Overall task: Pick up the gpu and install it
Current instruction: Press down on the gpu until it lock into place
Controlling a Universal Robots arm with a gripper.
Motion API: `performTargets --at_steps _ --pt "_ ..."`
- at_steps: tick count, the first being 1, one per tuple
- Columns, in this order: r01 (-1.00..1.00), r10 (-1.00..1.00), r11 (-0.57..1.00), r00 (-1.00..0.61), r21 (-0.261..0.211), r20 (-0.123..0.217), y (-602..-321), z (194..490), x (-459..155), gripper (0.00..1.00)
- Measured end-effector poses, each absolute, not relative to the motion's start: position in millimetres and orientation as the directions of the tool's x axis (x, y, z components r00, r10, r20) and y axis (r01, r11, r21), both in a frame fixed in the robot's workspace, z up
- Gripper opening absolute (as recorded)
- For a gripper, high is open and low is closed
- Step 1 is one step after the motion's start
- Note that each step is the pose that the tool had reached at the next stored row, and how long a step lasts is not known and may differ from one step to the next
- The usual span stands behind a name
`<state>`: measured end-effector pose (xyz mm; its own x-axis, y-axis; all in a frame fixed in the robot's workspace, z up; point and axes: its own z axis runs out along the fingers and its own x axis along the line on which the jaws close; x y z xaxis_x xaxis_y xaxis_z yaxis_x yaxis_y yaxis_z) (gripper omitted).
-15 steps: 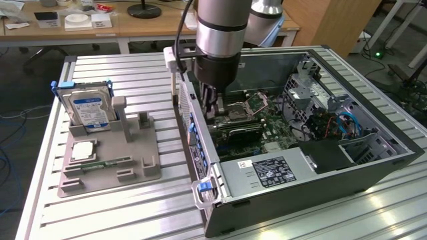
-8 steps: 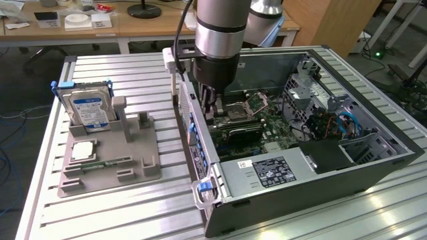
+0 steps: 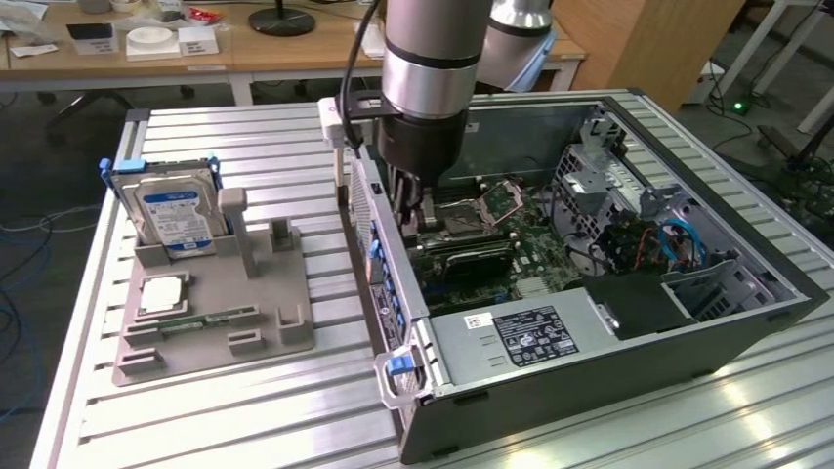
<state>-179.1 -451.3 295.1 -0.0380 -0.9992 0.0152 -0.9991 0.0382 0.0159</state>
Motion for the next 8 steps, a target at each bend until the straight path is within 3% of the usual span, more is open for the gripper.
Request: performTargets --at_steps 8 --pt "-0.999 -0.999 0.038 -0.038 0.014 0.015 -451 286 -156 0.1"
